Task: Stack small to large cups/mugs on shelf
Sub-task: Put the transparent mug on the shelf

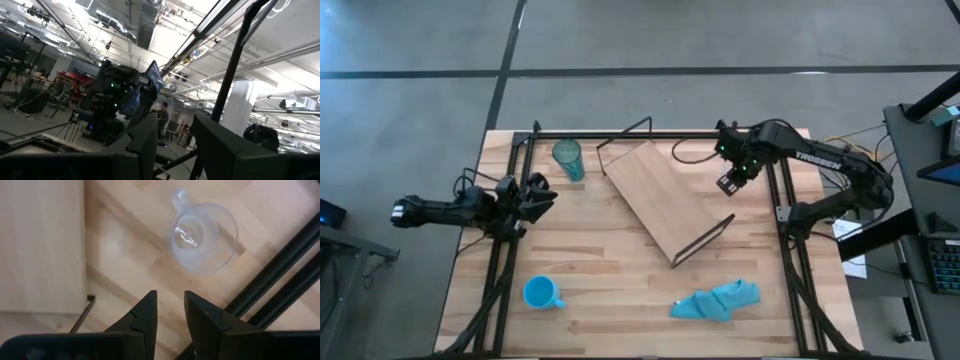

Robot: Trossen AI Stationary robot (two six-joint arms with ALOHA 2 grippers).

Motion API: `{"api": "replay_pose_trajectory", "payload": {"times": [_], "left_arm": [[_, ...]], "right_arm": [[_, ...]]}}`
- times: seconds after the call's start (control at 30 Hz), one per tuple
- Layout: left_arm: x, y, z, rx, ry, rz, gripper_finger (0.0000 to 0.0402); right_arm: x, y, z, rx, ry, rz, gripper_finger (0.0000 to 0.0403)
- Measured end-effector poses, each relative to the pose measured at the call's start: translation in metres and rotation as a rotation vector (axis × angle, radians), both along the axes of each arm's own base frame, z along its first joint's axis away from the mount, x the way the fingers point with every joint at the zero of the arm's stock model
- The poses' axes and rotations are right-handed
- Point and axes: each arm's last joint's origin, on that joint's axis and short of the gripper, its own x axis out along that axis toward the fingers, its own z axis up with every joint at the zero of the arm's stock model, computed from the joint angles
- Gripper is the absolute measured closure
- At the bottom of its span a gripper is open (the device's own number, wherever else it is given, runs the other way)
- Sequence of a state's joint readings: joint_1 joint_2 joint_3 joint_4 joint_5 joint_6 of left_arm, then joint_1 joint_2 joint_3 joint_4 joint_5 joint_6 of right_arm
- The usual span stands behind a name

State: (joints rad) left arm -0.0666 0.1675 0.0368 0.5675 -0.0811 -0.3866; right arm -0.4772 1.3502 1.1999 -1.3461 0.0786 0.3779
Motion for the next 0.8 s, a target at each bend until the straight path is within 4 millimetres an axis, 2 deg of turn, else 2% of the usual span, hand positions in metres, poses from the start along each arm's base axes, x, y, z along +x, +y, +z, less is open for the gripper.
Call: {"api": "replay_pose_trajectory", "payload": {"times": [0.23,0.6,0.8], "left_arm": [[0.004,0.0,-0.003,0.001,0.033,0.0,0.0288],[0.004,0.0,-0.002,0.0,0.031,0.001,0.0288],[0.003,0.0,-0.001,-0.001,0.026,0.002,0.0288]], "right_arm": [[0.014,-0.017,-0.011,-0.014,-0.042,0.051,0.0311],[0.035,-0.029,-0.05,0.08,0.108,0.135,0.031],[0.039,-0.034,-0.063,0.09,0.162,0.127,0.0311]]}}
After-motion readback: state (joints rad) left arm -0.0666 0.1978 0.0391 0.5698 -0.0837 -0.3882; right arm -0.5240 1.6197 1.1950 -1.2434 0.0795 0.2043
